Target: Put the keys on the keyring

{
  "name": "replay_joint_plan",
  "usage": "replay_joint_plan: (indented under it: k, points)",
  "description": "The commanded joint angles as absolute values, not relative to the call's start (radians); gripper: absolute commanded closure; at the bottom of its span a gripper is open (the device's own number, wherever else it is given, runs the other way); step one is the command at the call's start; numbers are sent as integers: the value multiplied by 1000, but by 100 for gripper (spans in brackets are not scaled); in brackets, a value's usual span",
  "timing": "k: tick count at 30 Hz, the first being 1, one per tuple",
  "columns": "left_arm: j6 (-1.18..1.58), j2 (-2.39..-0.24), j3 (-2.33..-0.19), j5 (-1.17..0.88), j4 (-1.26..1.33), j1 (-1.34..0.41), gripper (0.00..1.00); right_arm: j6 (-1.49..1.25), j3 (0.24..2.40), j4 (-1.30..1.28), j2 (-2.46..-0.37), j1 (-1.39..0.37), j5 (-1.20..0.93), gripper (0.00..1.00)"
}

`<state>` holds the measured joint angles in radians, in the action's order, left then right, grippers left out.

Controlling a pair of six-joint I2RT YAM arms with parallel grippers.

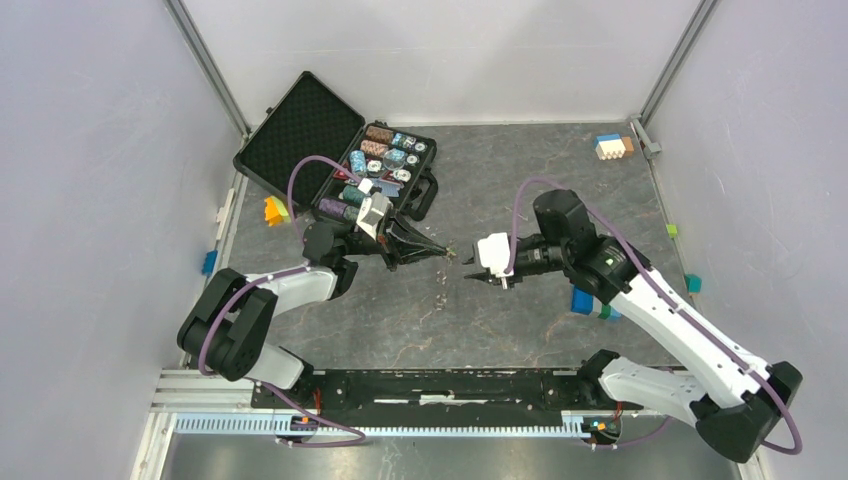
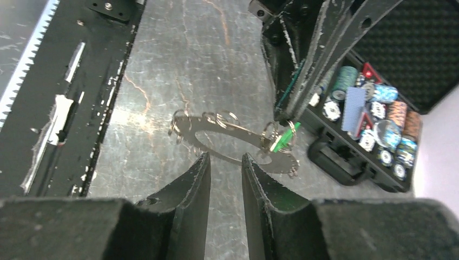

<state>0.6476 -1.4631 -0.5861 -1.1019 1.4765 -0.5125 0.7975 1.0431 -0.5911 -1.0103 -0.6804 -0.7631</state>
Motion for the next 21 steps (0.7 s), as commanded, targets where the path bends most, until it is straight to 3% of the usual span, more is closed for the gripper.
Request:
replay_joint_plan:
  k: [1, 12, 21]
  points:
    - [680, -1464, -619, -1101, 1554, -514, 98, 766, 1068, -570, -1069, -691, -833, 67]
    - [683, -1454, -620, -1103, 1554, -514, 98, 695, 1078, -489, -1132, -700, -654, 71]
    - [688, -1453, -619, -1107, 1554, -517, 98, 690, 1065, -441, -1146, -701, -660, 70]
